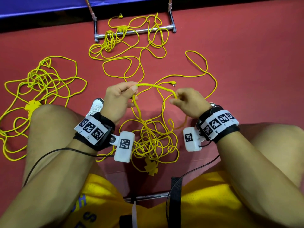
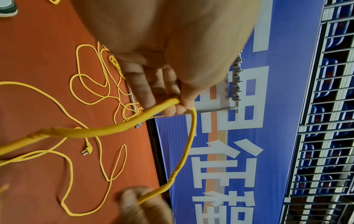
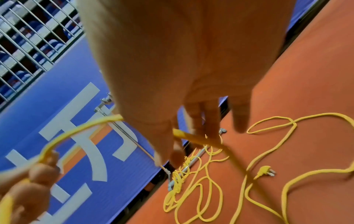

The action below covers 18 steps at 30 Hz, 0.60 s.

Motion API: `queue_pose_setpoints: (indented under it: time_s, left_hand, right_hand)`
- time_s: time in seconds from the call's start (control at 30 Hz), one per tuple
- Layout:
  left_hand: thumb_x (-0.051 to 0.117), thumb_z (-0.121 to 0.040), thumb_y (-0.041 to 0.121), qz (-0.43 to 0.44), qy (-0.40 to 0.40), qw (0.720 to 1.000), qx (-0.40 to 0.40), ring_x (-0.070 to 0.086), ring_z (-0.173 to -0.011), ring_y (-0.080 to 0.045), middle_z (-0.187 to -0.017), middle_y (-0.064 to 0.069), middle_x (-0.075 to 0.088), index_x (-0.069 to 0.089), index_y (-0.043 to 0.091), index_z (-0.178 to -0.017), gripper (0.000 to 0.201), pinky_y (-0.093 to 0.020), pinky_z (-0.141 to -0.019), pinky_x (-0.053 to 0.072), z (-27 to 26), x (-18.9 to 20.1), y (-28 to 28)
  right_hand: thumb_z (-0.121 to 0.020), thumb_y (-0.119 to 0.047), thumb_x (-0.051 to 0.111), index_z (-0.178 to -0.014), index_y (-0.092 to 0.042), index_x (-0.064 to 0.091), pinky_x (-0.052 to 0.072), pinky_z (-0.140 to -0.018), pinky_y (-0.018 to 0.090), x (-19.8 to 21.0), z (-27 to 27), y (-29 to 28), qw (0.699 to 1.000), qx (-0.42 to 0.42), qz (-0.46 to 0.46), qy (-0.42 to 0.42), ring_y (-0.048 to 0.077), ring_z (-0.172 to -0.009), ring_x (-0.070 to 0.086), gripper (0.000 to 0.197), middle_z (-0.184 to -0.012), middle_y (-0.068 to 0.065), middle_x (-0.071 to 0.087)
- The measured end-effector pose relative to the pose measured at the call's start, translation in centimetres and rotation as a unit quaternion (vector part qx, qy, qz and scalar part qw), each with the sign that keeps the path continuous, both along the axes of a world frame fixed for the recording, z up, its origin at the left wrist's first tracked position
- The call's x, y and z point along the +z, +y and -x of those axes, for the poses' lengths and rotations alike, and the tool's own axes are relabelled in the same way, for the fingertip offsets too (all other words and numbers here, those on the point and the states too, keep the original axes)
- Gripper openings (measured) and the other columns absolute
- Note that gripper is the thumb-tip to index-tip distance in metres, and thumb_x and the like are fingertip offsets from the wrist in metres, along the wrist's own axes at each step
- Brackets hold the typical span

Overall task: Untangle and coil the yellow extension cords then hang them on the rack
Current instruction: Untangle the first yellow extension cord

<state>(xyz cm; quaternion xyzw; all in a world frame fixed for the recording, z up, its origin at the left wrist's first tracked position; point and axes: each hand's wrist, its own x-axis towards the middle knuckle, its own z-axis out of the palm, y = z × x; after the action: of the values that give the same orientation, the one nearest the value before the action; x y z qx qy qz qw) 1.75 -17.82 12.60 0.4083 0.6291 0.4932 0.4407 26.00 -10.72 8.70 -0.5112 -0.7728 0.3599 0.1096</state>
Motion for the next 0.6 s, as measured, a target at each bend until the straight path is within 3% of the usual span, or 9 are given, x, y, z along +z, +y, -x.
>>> queue_pose_setpoints:
  time_s: [0.1, 0.2, 0.27, 0.3, 0.4, 0.47, 0.53, 0.6]
  left_hand:
    - [0.061, -0.095, 0.014, -0.020, -0.008, 1.000, -0.021, 0.062, -0.064, -0.005, -0.072, 0.011, 0.067, 0.071, 0.027, -0.094, 0.016, -0.024, -0.058, 0.054, 0.0, 0.1, -0.1]
    - [0.061, -0.094, 0.014, -0.020, -0.012, 0.998, -0.053, 0.061, -0.063, -0.004, -0.073, 0.011, 0.067, 0.071, 0.027, -0.093, 0.017, -0.023, -0.056, 0.052, 0.0, 0.1, -0.5]
    - [0.062, -0.093, 0.013, -0.015, -0.026, 0.998, -0.060, 0.061, -0.061, -0.004, -0.072, 0.010, 0.067, 0.072, 0.027, -0.092, 0.018, -0.022, -0.054, 0.049, 0.0, 0.2, -0.8]
    - [0.063, -0.090, 0.016, -0.012, -0.034, 0.997, -0.066, 0.060, -0.060, -0.005, -0.072, 0.009, 0.067, 0.072, 0.027, -0.091, 0.015, -0.021, -0.053, 0.049, 0.1, 0.2, -1.0]
    - [0.061, -0.083, 0.023, -0.004, -0.039, 0.995, -0.095, 0.060, -0.059, -0.006, -0.071, 0.007, 0.066, 0.072, 0.023, -0.092, 0.014, -0.018, -0.050, 0.047, 0.5, 0.3, -1.7]
    - [0.061, -0.083, 0.023, -0.002, -0.034, 0.993, -0.113, 0.060, -0.060, -0.006, -0.070, 0.007, 0.065, 0.072, 0.020, -0.094, 0.016, -0.017, -0.050, 0.046, 0.8, 0.4, -2.2]
    - [0.062, -0.082, 0.024, 0.006, -0.027, 0.992, -0.123, 0.060, -0.059, -0.006, -0.069, 0.008, 0.064, 0.074, 0.023, -0.091, 0.015, -0.018, -0.051, 0.046, 1.1, 0.1, -2.8]
    - [0.066, -0.083, 0.022, 0.025, -0.021, 0.992, -0.123, 0.058, -0.057, -0.007, -0.068, 0.007, 0.064, 0.077, 0.029, -0.084, 0.014, -0.021, -0.053, 0.045, 1.5, -0.4, -3.1]
  right_hand:
    - [-0.096, -0.045, 0.056, -0.083, -0.007, 0.068, 0.040, -0.077, 0.034, -1.4, 0.3, -0.5, 0.989, 0.010, 0.046, -0.139, 0.029, -0.085, 0.051, 0.043, -0.074, 0.007, 0.055]
    - [-0.096, -0.048, 0.055, -0.079, -0.010, 0.061, 0.045, -0.077, 0.035, -1.6, 1.0, -0.9, 0.974, -0.107, 0.122, -0.160, 0.028, -0.082, 0.055, 0.042, -0.086, 0.011, 0.062]
    - [-0.091, -0.029, 0.059, -0.073, -0.009, 0.062, 0.045, -0.059, 0.031, -1.8, 1.6, -0.9, 0.959, -0.187, 0.207, -0.055, 0.027, -0.065, 0.056, 0.026, -0.082, 0.015, 0.069]
    - [-0.085, -0.021, 0.057, -0.076, -0.007, 0.062, 0.041, -0.052, 0.027, -1.9, 1.9, -0.9, 0.937, -0.225, 0.266, 0.011, 0.026, -0.057, 0.053, 0.017, -0.081, 0.017, 0.069]
    - [-0.071, -0.028, 0.051, -0.091, -0.009, 0.054, 0.040, -0.053, 0.026, -2.4, 2.5, -0.6, 0.838, -0.318, 0.414, 0.158, 0.028, -0.058, 0.056, 0.027, -0.077, 0.021, 0.066]
    - [-0.085, -0.037, 0.054, -0.090, -0.007, 0.049, 0.045, -0.056, 0.031, -3.8, 2.8, 0.2, 0.800, -0.355, 0.445, 0.188, 0.033, -0.064, 0.061, 0.030, -0.073, 0.019, 0.067]
    - [-0.094, -0.031, 0.056, -0.085, -0.008, 0.055, 0.044, -0.059, 0.033, -4.6, 3.0, 1.0, 0.832, -0.336, 0.420, 0.136, 0.030, -0.065, 0.060, 0.025, -0.071, 0.013, 0.069]
    - [-0.096, -0.024, 0.057, -0.095, -0.010, 0.065, 0.040, -0.057, 0.029, -4.3, 3.1, 1.7, 0.887, -0.281, 0.363, 0.044, 0.030, -0.078, 0.062, 0.016, -0.089, 0.011, 0.071]
